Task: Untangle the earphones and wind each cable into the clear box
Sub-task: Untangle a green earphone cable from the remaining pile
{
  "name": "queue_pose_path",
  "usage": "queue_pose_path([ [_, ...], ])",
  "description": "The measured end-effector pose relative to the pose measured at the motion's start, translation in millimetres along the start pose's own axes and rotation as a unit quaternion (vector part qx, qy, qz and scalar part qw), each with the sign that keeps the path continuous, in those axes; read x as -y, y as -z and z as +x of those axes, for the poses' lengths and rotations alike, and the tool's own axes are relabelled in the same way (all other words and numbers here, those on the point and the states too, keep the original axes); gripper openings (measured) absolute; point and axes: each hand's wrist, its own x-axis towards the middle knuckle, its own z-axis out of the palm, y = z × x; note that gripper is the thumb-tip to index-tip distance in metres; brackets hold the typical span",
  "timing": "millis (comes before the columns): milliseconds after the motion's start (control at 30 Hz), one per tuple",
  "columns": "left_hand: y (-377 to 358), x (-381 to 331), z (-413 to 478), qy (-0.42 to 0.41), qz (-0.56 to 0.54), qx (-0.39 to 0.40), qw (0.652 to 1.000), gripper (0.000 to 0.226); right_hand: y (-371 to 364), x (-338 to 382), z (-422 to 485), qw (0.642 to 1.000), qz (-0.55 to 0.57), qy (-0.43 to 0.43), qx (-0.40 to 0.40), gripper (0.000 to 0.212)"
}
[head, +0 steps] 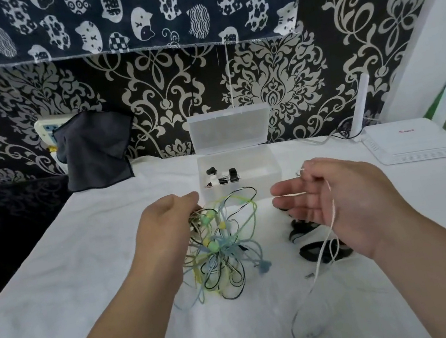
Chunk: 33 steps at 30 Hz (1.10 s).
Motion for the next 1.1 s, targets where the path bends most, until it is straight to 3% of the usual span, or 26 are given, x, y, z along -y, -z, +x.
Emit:
queue_pose_path([
  [100, 3, 3, 2, -0.047, 0.11, -0.033, 0.992, 0.032, 1, 0, -1, 0.999, -0.05, 0.01, 0.012, 0.024],
  [233, 9, 12, 10, -0.107, 0.332, -0.06, 0.935, 0.013, 12, 1, -1, 0.984, -0.174, 0.022, 0.014, 0.025],
  [333, 8, 19, 9, -0.15, 0.48, -0.097, 0.859, 0.052, 19, -1, -1, 0.977, -0.204, 0.015, 0.053, 0.022],
  [400, 1, 14, 3, -0.248, 0.469, -0.126, 0.838, 0.064, 20, -2, -2, 0.974, -0.216, 0.008, 0.072, 0.02],
  [467, -9, 2, -7, -0.337, 0.383, -0.076, 0.857, 0.057, 22, -2, -4, 0.968, -0.231, -0.001, 0.098, 0.018],
  [500, -15, -3, -14, -0.349, 0.336, -0.006, 0.875, 0.054, 23, -2, -5, 0.964, -0.24, -0.006, 0.116, 0.018],
  [567, -28, -8, -31, -0.287, 0.253, 0.189, 0.905, 0.048, 24, -3, -7, 0.957, -0.253, -0.012, 0.144, 0.017],
  [600, -35, -7, -37, -0.243, 0.229, 0.279, 0.901, 0.043, 26, -4, -7, 0.956, -0.255, -0.014, 0.147, 0.016],
  [667, -45, -1, -42, -0.201, 0.231, 0.346, 0.887, 0.015, 30, -3, -7, 0.958, -0.25, -0.017, 0.141, 0.015],
  [767, -53, 6, -35, -0.174, 0.228, 0.235, 0.929, 0.033, 46, 3, -7, 0.964, -0.238, -0.039, 0.111, 0.01],
  [833, -54, 7, -28, -0.125, 0.167, 0.138, 0.968, 0.035, 60, 7, -6, 0.964, -0.249, -0.057, 0.076, 0.009],
  [933, -49, 9, -15, -0.078, 0.134, 0.039, 0.987, 0.033, 81, 10, -4, 0.95, -0.308, -0.048, -0.017, 0.005],
  [1033, -51, 13, -11, -0.092, 0.168, 0.039, 0.981, 0.035, 101, 9, -1, 0.914, -0.389, 0.01, -0.116, 0.01],
  [1100, -57, 14, -14, -0.113, 0.212, 0.086, 0.967, 0.041, 107, 6, 0, 0.899, -0.42, 0.032, -0.121, 0.009],
])
